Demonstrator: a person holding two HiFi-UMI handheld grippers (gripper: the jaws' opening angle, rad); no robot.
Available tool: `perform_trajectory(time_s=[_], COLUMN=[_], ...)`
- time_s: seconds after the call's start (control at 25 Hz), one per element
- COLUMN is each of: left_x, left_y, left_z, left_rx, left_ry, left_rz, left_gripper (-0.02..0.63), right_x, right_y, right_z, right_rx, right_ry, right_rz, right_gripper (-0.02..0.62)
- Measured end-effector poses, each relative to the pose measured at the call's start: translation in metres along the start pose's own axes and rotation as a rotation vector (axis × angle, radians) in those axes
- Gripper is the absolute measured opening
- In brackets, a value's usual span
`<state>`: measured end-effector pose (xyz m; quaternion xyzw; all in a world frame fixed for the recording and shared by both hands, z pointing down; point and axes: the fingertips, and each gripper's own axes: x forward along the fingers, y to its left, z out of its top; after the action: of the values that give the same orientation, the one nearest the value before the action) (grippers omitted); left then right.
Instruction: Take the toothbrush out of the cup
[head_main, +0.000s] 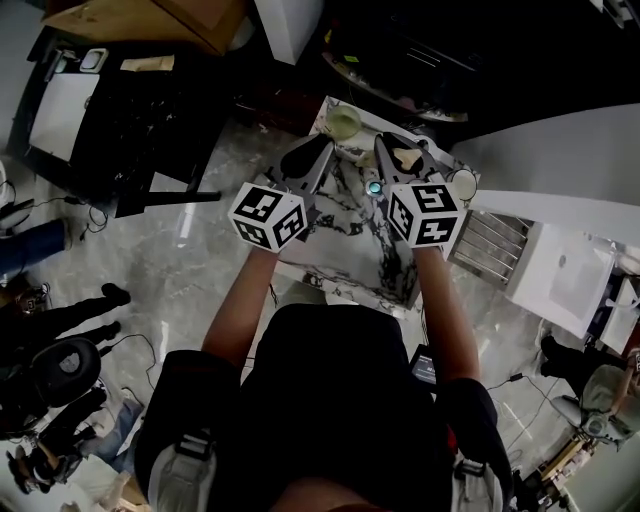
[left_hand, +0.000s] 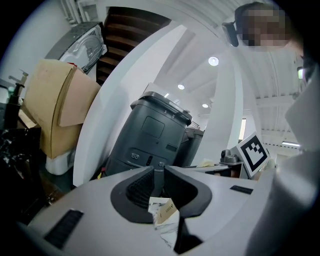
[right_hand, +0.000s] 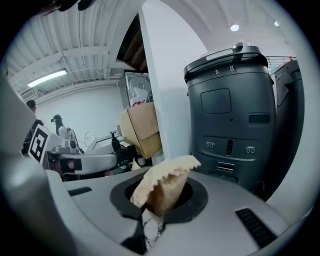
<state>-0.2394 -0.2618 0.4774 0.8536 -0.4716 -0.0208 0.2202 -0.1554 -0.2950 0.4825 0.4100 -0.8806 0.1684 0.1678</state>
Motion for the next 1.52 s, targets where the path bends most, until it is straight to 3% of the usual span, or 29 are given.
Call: perform_trajectory(time_s=[0.28, 0.48, 0.68, 1.52], left_x=[0.008, 0.016, 0.026, 0.056], left_y=[0.013, 0.024, 0.028, 0.035], left_z=[0.004, 0.004, -0.003, -0.025], left_rx=[0.018, 0.014, 0.018, 0.054], left_ry=[-0.006, -0.013, 0.012, 0.089], left_rz=[0.015, 0.038, 0.034, 0.001], left_gripper=[0.124, 0.243, 0.300, 0.310], right_x=[0.003, 0.004, 0.003, 0.002], right_y=[0.000, -0.001, -0.002, -0.008], right_z=[-0.004, -0.007, -0.008, -0.008], right_rx=[0.011, 0.012, 0.018, 0.029], right_ry=[0.005, 0.007, 0.006, 0.010], right_rz=[-0.005, -0.012, -0.022, -0.046], right_gripper=[0.060, 0.060, 0.060, 0.060])
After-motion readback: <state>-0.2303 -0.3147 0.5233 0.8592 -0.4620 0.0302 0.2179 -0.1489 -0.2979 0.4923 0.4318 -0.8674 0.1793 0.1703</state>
